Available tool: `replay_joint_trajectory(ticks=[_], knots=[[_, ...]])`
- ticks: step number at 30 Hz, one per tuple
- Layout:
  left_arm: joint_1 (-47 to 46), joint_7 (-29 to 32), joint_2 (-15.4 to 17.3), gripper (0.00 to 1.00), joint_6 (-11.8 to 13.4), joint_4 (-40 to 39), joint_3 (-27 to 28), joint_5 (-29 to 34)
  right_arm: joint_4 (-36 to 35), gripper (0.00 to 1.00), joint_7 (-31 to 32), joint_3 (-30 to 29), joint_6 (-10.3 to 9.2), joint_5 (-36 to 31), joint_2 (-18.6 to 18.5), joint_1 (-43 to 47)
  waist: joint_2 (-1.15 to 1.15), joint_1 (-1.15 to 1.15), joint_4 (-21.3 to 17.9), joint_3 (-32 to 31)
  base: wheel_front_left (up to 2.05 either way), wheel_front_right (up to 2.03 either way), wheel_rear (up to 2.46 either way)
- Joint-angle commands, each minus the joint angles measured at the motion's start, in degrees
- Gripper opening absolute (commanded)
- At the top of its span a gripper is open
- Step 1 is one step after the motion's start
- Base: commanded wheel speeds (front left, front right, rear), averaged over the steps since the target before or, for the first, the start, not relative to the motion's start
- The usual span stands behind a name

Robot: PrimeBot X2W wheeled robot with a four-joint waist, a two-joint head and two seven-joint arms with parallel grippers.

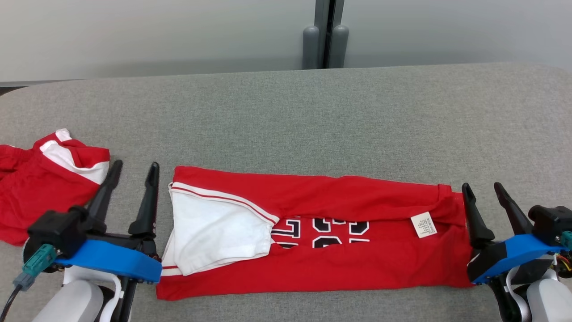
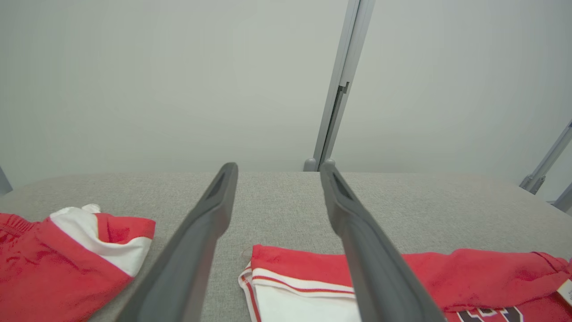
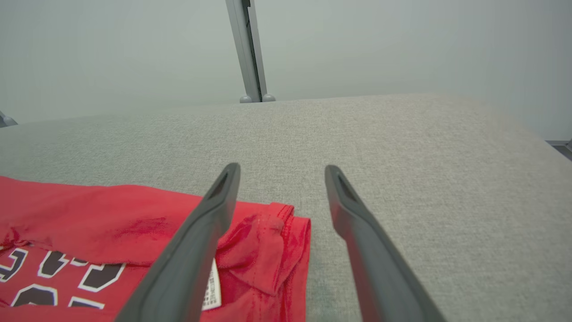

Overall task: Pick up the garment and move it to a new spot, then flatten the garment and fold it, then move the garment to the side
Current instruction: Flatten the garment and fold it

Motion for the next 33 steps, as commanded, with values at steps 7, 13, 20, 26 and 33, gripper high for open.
replay_joint_trajectory(ticks=[7,13,20,26,33], knots=[[6.10,-0.17,-7.06,1.00,-0.24,-2.02,14.22,12.16,3.88,1.00,2.10,-3.33,0.01,-2.15,2.49,-2.42,0.00,0.00,0.59,0.69,0.00,0.00,0.00],[9.91,-0.18,-12.56,1.00,-1.96,-1.23,22.86,19.90,10.12,1.00,2.51,-4.59,0.01,-2.65,4.12,-3.53,0.00,0.00,0.77,0.98,0.00,0.00,0.00],[12.41,-0.18,-18.61,1.00,-5.87,1.12,30.82,25.54,16.32,1.00,2.18,-4.11,0.01,-1.93,5.52,-3.57,0.00,0.00,0.80,1.37,0.00,0.00,0.00],[13.01,-0.18,-22.83,1.00,-8.81,2.47,36.32,29.44,19.91,1.00,1.77,-3.12,0.01,-1.24,6.61,-3.46,0.00,0.00,0.36,1.39,0.00,0.00,0.00],[12.98,-0.18,-26.42,1.00,-11.81,3.69,40.26,33.50,22.96,0.00,-0.69,-0.94,0.01,0.48,7.38,-5.58,0.00,0.00,0.25,1.20,0.00,0.00,0.00]])
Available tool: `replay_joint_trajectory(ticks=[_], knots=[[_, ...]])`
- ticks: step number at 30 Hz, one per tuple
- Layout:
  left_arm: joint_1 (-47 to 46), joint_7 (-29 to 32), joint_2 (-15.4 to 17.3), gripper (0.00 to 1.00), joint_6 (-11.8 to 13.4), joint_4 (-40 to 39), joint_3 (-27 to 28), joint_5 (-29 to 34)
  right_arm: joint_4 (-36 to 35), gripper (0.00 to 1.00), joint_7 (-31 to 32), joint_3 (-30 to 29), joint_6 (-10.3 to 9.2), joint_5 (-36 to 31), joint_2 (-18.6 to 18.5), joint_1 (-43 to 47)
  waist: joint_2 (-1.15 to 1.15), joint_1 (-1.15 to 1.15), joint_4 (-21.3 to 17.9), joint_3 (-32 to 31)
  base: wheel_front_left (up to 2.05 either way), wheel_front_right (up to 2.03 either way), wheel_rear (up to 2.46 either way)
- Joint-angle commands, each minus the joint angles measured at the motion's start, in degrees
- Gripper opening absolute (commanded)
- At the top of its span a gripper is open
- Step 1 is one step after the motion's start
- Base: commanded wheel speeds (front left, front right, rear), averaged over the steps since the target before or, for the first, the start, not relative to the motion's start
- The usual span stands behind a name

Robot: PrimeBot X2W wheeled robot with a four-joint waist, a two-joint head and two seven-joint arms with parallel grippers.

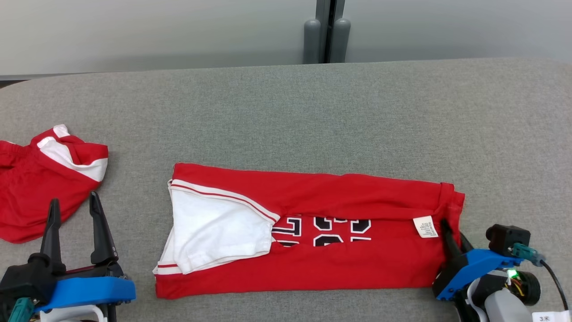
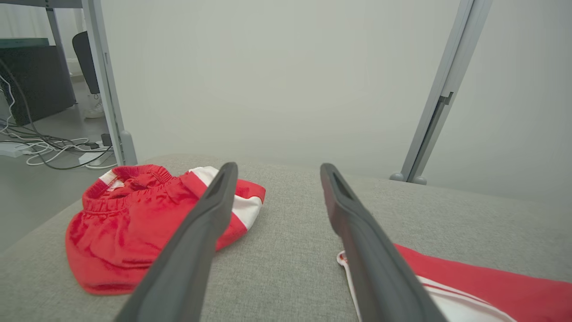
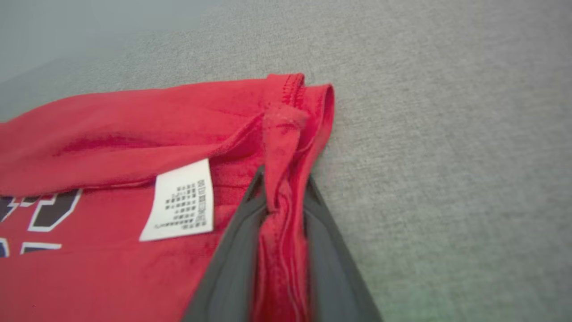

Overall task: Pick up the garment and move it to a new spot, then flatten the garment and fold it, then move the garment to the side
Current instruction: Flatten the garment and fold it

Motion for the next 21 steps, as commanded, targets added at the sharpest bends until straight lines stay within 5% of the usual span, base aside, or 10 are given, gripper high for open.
replay_joint_trajectory(ticks=[1,15,21], knots=[[-0.04,-0.14,-0.43,1.00,-0.65,0.34,0.80,1.02,1.27,0.00,-0.52,0.72,0.02,0.47,0.79,-0.07,0.00,0.00,0.04,-0.08,0.00,0.00,0.00],[0.51,-0.14,-2.69,1.00,-3.20,0.91,4.05,5.94,0.13,0.00,-3.35,-6.72,-0.01,0.89,-10.58,-1.82,0.00,0.00,-0.56,-1.65,0.00,0.00,0.00],[0.94,-0.14,-3.29,1.00,-3.55,0.68,4.43,6.57,-3.60,0.00,-2.34,-7.07,0.00,-0.01,-10.81,-0.45,0.00,0.00,-0.91,-2.42,0.00,0.00,0.00]])
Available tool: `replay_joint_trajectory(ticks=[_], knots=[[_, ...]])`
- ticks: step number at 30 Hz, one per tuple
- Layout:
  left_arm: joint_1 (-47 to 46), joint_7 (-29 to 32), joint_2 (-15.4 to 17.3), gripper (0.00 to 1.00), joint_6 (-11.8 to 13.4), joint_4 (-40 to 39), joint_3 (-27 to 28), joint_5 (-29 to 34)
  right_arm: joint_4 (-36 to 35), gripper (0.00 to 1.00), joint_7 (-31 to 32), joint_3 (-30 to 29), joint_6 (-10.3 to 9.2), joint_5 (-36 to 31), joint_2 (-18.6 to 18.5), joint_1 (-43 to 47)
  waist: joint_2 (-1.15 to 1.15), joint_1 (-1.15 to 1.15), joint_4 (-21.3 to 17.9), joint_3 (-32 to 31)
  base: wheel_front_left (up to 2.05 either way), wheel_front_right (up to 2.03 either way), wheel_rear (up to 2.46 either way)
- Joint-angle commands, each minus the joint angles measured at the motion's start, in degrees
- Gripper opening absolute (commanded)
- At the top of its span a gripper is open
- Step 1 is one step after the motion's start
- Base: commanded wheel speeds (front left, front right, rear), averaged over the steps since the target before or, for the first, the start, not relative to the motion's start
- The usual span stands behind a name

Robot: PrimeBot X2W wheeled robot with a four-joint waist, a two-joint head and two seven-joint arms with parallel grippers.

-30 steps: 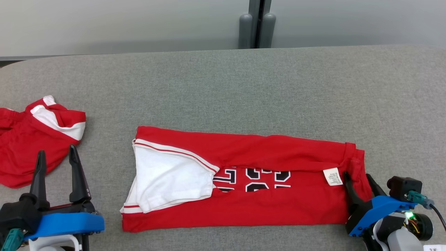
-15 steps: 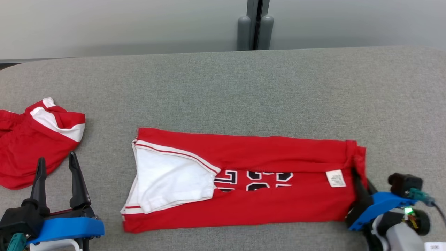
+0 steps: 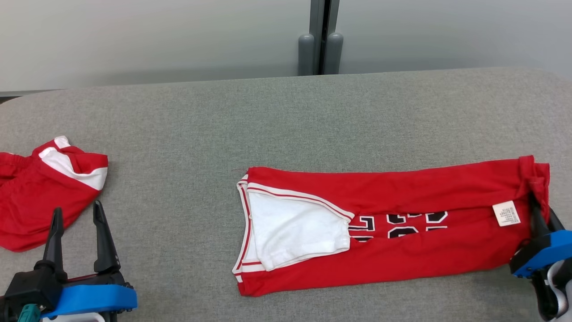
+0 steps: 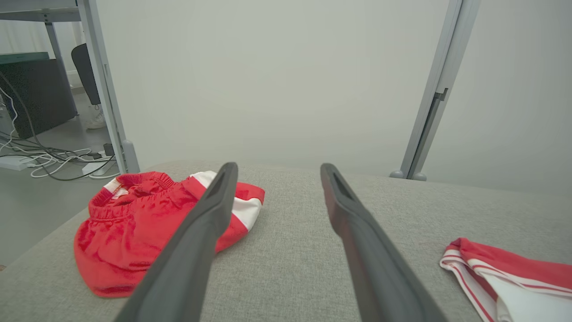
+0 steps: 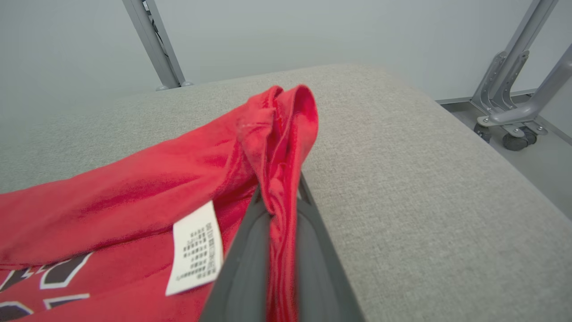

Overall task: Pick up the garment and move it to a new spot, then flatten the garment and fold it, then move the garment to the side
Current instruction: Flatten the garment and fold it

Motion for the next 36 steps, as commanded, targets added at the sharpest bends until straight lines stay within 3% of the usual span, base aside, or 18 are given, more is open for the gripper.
replay_joint_trajectory(ticks=[1,8,19,36], knots=[[0.16,-0.14,-0.14,1.00,-0.27,-0.31,0.37,0.34,-1.80,0.00,0.22,0.45,-0.03,-0.53,0.94,0.75,0.00,0.00,-0.09,-0.19,0.00,0.00,0.00],[0.12,-0.14,-0.52,1.00,-0.57,0.25,-0.29,0.64,-8.38,0.00,1.90,4.30,-0.02,-0.42,4.45,2.32,0.00,0.00,0.20,-0.66,0.00,0.00,0.00],[-0.22,-0.14,-0.78,1.00,-0.70,1.13,-1.39,0.82,-16.44,0.00,5.00,15.64,-0.02,0.63,9.80,1.95,0.00,0.00,1.16,-0.98,0.00,0.00,0.00],[-3.13,-0.14,0.21,1.00,-0.63,2.86,-5.49,-0.62,-11.83,0.00,3.01,33.85,-0.02,7.64,12.28,-5.94,0.00,0.00,6.52,0.98,0.00,0.00,0.00]])
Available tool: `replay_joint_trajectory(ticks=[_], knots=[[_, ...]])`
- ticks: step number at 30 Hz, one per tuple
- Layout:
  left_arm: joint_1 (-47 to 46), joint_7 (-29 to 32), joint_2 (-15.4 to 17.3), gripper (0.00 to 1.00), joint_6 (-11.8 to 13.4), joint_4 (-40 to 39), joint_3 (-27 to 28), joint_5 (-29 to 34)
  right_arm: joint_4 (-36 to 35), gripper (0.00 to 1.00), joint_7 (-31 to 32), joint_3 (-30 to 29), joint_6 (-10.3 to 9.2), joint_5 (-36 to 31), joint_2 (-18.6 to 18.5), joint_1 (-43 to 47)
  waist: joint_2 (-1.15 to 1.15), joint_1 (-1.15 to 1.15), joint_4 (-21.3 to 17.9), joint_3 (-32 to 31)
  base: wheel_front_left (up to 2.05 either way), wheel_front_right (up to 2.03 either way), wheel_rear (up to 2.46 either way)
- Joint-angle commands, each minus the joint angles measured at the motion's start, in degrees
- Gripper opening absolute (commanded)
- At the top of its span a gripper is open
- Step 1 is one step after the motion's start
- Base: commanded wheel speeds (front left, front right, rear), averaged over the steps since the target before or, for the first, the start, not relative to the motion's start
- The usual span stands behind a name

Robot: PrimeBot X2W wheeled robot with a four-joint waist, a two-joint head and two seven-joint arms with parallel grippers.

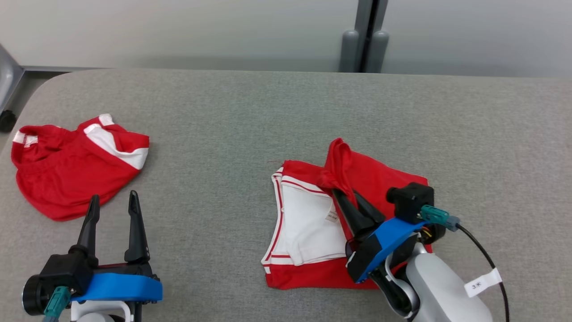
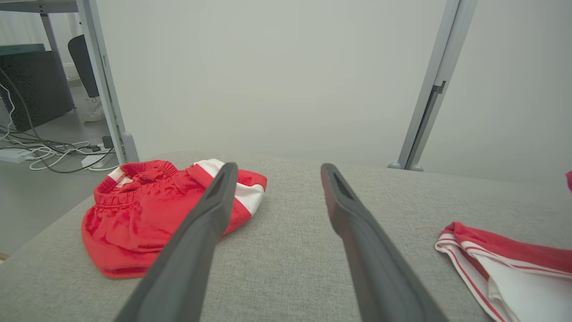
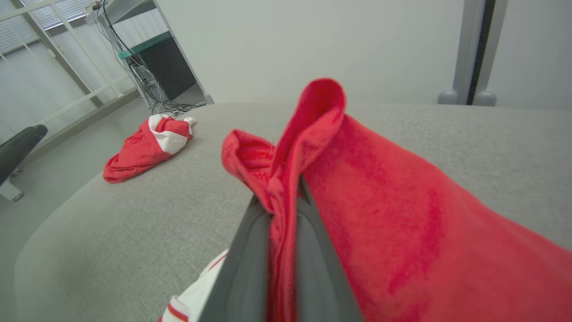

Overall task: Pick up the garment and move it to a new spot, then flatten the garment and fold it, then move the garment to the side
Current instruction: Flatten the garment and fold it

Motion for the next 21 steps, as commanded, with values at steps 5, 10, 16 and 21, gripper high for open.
replay_joint_trajectory(ticks=[5,10,16,21], knots=[[-1.52,-0.14,0.46,1.00,-0.09,0.67,-0.56,-0.39,3.47,0.00,-2.05,4.92,0.01,3.66,-0.08,-3.45,0.00,0.00,2.34,0.48,0.00,0.00,0.00],[-2.31,-0.13,0.26,1.00,-0.09,1.15,-1.23,-0.65,7.56,0.00,-3.62,7.09,0.01,5.04,-0.06,-5.83,0.00,0.00,3.87,0.70,0.00,0.00,0.00],[-2.69,-0.14,0.19,1.00,-0.09,1.54,-0.63,-1.05,12.53,1.00,-5.58,8.22,0.01,6.28,-0.07,-8.22,0.00,0.00,3.87,0.96,0.00,0.00,0.00],[-2.45,-0.14,0.45,1.00,-0.09,1.23,-0.30,-1.11,14.05,1.00,-7.69,6.24,0.01,4.45,-0.10,-9.73,0.00,0.00,1.89,0.29,0.00,0.00,0.00]])
